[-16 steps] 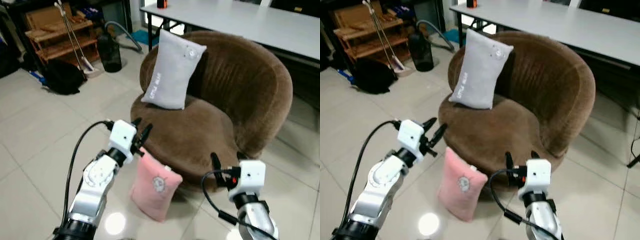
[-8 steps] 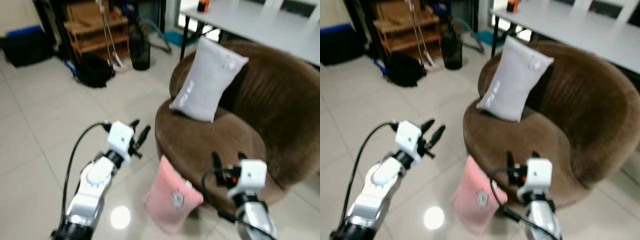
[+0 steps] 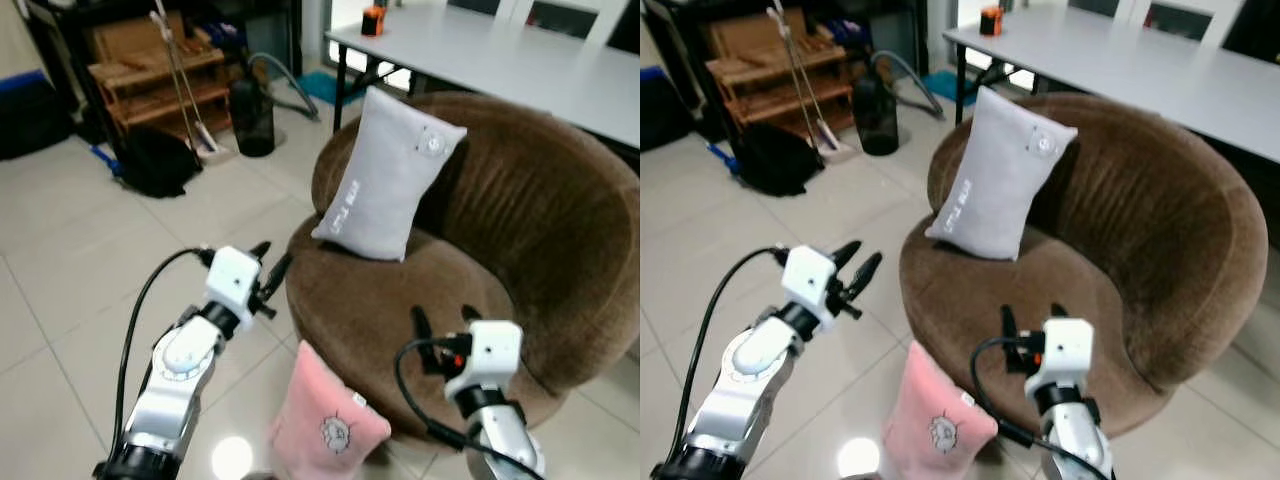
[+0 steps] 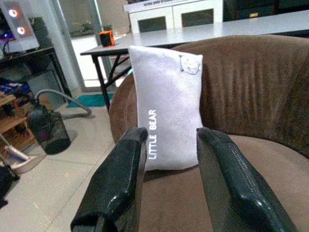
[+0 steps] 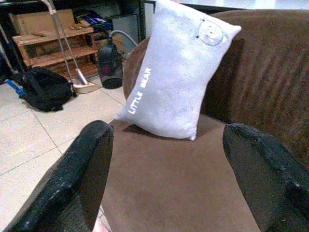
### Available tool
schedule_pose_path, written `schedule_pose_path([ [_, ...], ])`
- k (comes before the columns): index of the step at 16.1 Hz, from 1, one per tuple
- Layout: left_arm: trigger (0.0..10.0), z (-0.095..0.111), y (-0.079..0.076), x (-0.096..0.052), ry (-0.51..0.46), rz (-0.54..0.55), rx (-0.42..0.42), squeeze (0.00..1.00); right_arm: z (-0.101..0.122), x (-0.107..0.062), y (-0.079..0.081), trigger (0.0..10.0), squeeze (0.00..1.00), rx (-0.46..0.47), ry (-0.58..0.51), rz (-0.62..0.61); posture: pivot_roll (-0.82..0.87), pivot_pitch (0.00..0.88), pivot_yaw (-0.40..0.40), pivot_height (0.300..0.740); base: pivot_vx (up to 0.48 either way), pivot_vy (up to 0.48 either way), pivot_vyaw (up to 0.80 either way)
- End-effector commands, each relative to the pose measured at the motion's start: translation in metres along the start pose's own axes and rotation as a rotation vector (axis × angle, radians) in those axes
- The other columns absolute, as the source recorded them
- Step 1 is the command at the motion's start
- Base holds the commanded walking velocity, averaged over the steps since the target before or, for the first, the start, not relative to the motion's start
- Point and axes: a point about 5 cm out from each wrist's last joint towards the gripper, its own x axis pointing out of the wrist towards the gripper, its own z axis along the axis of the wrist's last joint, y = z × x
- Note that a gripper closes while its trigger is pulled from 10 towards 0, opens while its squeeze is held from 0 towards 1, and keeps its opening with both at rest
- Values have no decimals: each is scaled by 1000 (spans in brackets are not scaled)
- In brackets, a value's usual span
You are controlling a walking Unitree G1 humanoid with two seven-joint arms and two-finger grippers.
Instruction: Move the pillow to the sofa from floor
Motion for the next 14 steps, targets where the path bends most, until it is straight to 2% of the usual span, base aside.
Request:
schedule_pose_path([
  [1, 10000, 4, -5, 3, -19, -19, 11, 0, -4, -4, -7, 10000, 0, 2, 23, -22, 34, 35, 0, 716, 0, 0, 0],
  [7, 10000, -9, -8, -11, 10, -22, 14, 0, -4, -4, -6, 10000, 0, 5, 28, -1, 36, 38, -2, 651, 0, 0, 0],
  [11, 10000, -18, 2, -24, 38, 112, -61, 0, -6, -4, -6, 10000, 0, 4, 33, 10, 41, 46, -12, 616, 0, 0, 0],
  [14, 10000, -26, 5, -37, 71, 156, -91, 0, -6, -2, -5, 10000, 0, 8, 25, 38, 46, 51, -17, 596, 0, 0, 0],
])
